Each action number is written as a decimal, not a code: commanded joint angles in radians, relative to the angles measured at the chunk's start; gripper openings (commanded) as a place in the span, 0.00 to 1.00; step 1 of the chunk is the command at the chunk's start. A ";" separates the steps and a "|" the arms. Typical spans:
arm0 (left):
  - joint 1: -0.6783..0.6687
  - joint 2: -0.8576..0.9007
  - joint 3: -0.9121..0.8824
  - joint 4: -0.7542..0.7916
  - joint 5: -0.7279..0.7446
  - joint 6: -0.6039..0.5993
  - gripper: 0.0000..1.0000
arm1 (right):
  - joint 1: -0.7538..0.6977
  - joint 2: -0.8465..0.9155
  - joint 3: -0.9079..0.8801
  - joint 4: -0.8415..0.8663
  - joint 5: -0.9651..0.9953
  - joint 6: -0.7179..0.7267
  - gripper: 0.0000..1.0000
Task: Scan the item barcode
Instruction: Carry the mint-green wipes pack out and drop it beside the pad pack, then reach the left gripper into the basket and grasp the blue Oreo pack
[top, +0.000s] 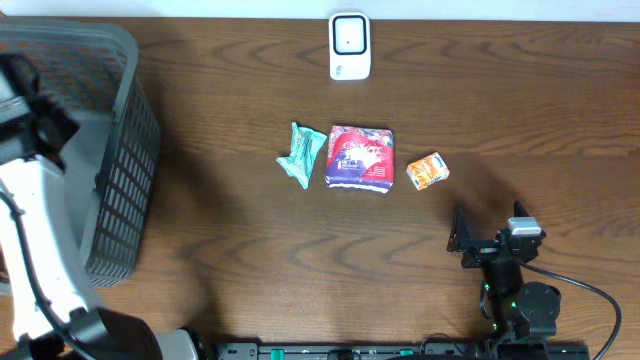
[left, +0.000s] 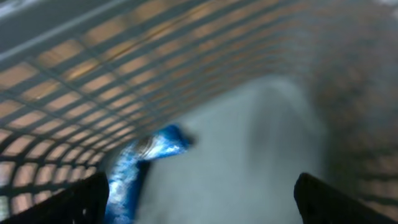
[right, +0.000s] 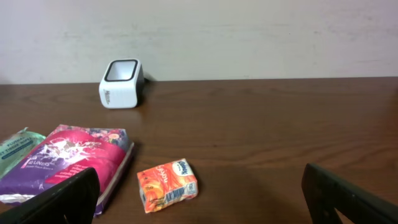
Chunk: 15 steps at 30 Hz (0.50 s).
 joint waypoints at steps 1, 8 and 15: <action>0.083 0.055 -0.031 -0.038 -0.017 0.003 0.95 | 0.006 -0.002 -0.002 -0.004 0.009 0.013 0.99; 0.207 0.190 -0.081 -0.069 -0.012 -0.001 0.86 | 0.006 -0.002 -0.002 -0.004 0.009 0.013 0.99; 0.247 0.285 -0.100 -0.037 0.113 0.029 0.86 | 0.006 -0.002 -0.002 -0.004 0.009 0.013 0.99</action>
